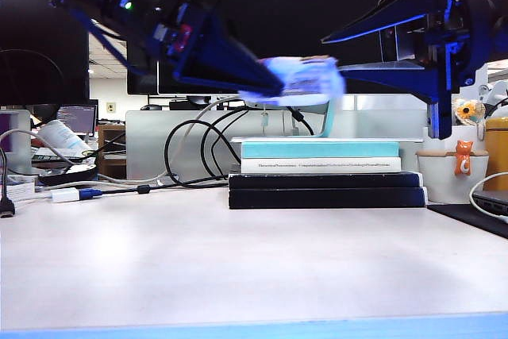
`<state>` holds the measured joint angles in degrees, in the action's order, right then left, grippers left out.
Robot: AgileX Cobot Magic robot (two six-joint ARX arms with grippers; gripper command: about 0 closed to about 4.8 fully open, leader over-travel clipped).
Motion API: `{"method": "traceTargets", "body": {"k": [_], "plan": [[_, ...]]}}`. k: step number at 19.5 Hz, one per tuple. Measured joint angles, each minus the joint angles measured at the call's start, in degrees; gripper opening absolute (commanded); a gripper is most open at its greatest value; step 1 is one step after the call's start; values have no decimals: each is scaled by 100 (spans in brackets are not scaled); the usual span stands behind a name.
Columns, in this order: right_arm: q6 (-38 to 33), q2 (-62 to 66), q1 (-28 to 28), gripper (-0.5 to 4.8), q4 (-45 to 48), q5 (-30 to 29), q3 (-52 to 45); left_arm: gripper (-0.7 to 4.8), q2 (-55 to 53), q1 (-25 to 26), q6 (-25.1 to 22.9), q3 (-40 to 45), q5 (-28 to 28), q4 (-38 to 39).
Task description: Pick up a packet of tissues from the table with the left hand, then take a tissue from it with the right hand.
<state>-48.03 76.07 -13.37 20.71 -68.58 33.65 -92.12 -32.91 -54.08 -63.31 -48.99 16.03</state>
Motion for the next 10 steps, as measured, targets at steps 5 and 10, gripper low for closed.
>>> {"method": "traceTargets", "body": {"k": [5, 10], "plan": [[-11, 2, 2, -7, 28, -55, 0, 151, 0, -20, 61, 0, 33, -101], [107, 9, 0, -7, 28, -26, 0, 151, 2, 13, 83, -2, 380, -42]]}}
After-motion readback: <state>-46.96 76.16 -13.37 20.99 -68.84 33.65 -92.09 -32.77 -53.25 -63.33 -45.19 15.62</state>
